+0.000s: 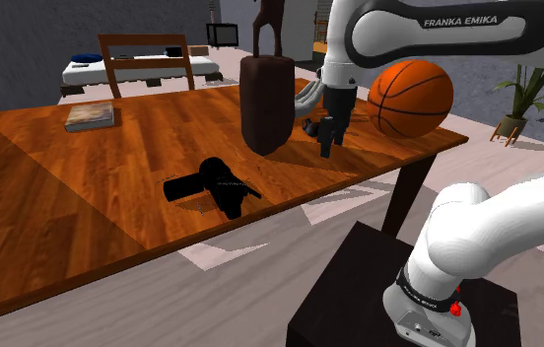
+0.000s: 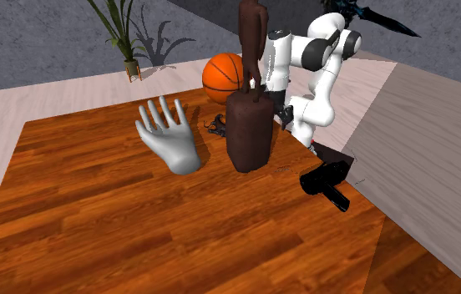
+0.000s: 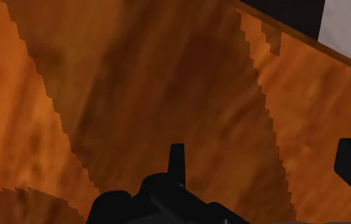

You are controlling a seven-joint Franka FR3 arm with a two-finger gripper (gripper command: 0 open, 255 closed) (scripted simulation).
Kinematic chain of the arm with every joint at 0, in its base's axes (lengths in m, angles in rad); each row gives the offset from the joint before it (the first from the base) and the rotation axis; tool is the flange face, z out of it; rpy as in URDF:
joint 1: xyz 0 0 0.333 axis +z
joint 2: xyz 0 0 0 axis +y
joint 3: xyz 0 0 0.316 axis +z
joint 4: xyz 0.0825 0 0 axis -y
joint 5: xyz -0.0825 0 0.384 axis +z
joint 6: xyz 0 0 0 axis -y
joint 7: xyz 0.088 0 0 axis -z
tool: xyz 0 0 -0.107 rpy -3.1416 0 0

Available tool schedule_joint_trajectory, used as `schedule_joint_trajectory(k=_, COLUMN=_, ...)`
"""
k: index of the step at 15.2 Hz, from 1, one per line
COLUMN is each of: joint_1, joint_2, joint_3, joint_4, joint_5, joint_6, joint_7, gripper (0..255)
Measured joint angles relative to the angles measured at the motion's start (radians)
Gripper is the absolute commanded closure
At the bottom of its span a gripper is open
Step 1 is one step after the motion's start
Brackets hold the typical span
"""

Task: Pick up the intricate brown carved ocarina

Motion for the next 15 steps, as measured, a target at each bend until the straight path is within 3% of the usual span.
schedule_joint_trajectory(k=3, joint_1=0.006, joint_2=0.0, joint_3=-0.041, joint_4=0.004, joint_5=-0.02, joint_6=0.007, joint_7=-0.077, gripper=0)
schedule_joint_trajectory(k=10, joint_1=0.071, joint_2=0.106, joint_3=-0.282, joint_4=0.122, joint_5=-0.096, joint_6=0.059, joint_7=-0.544, gripper=0)
schedule_joint_trajectory(k=15, joint_1=0.158, joint_2=0.256, joint_3=-0.459, joint_4=0.265, joint_5=-0.076, joint_6=0.095, joint_7=-0.898, gripper=0)
